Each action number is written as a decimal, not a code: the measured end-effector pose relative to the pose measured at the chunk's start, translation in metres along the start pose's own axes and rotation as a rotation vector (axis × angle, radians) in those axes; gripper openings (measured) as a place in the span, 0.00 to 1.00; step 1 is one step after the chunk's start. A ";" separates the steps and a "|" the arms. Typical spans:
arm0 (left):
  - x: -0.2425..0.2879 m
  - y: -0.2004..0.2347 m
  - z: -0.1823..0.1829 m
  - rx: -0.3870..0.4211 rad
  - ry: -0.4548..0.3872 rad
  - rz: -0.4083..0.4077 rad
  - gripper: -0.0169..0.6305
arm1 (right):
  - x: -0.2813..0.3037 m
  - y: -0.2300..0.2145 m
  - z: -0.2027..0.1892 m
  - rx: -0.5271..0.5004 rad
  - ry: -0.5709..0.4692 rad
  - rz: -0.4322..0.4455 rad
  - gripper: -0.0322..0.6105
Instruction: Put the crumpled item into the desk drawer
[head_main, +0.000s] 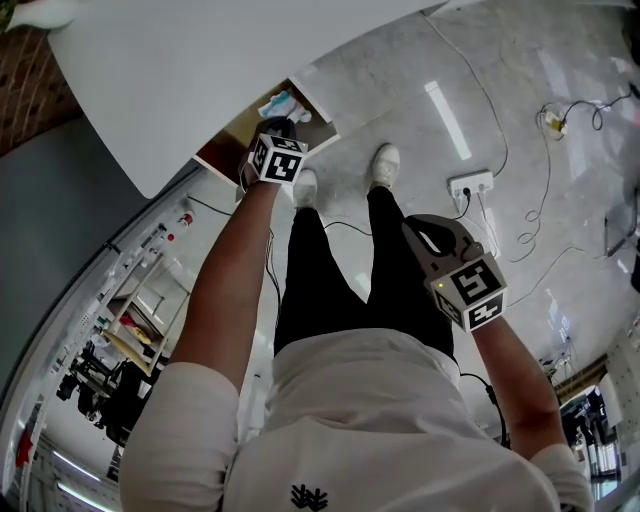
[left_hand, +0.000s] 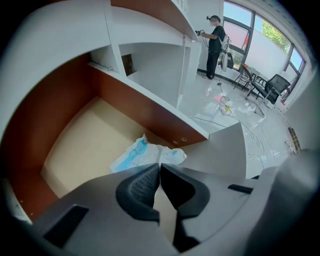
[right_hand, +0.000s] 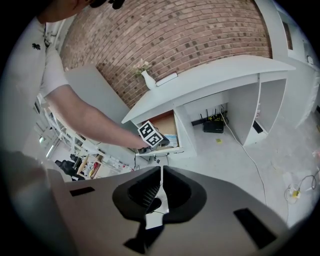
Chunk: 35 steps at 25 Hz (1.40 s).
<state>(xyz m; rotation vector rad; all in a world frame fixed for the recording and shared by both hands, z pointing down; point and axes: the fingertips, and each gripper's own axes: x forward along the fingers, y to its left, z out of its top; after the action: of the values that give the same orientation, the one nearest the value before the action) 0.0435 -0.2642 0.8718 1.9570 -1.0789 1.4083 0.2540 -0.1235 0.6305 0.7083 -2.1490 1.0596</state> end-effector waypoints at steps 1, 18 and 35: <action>0.002 -0.001 -0.002 -0.004 0.018 -0.006 0.07 | 0.000 -0.001 -0.001 0.003 0.002 0.001 0.11; 0.002 0.002 -0.008 0.007 0.118 -0.028 0.07 | 0.006 -0.006 0.012 0.022 -0.018 0.004 0.11; -0.106 -0.010 0.003 -0.083 0.039 -0.053 0.07 | -0.027 0.017 0.053 -0.089 -0.061 0.009 0.11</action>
<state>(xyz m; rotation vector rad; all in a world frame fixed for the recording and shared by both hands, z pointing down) 0.0365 -0.2278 0.7723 1.8781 -1.0431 1.3469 0.2442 -0.1534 0.5778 0.6977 -2.2381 0.9517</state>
